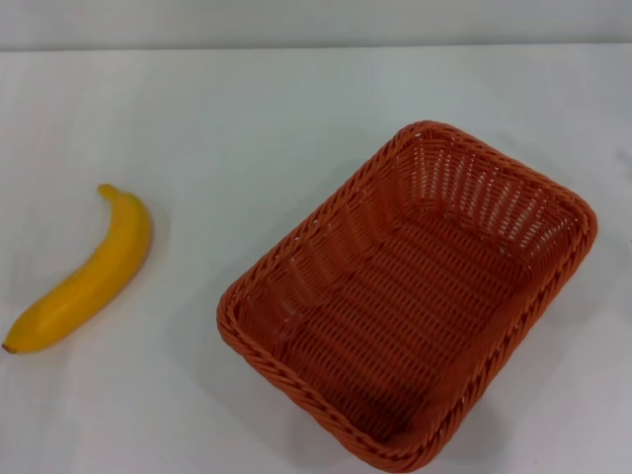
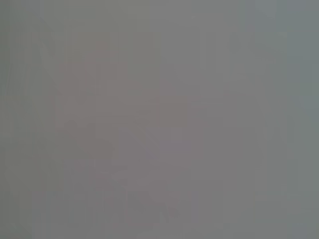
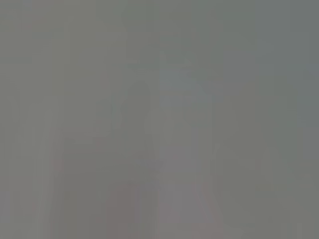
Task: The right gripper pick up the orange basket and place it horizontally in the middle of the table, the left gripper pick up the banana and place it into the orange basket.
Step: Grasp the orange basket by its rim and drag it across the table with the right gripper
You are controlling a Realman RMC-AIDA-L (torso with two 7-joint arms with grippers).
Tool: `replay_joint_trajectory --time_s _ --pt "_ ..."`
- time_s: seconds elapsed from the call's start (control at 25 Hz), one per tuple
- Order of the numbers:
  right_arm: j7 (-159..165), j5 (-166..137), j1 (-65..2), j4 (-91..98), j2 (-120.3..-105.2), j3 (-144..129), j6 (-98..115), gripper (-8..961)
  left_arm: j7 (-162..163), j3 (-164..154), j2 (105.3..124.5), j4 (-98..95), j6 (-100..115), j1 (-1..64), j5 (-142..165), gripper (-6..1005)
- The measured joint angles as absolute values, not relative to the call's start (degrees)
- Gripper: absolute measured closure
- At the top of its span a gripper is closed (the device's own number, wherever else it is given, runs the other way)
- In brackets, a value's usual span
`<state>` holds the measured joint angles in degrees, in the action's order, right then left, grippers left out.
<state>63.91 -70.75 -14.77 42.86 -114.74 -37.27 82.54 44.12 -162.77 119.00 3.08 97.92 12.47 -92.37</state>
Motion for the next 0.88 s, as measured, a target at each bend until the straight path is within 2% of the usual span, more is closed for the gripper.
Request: replay_joint_trajectory --time_s 0.6,0.68,0.88 --pt "65.82 -72.19 -14.87 43.26 -114.70 -38.14 82.79 210 44.32 -162.85 119.09 3.07 97.73 12.43 -92.21 213" --pt "68.47 -74.86 -15.26 44.99 -114.11 -38.35 82.83 211 44.32 -162.86 119.09 3.08 97.73 12.35 -92.20 213" --pt "81.98 -85.51 -19.02 50.79 -110.85 -39.42 82.93 213 44.41 -162.86 119.05 3.07 97.75 12.40 -92.02 213"
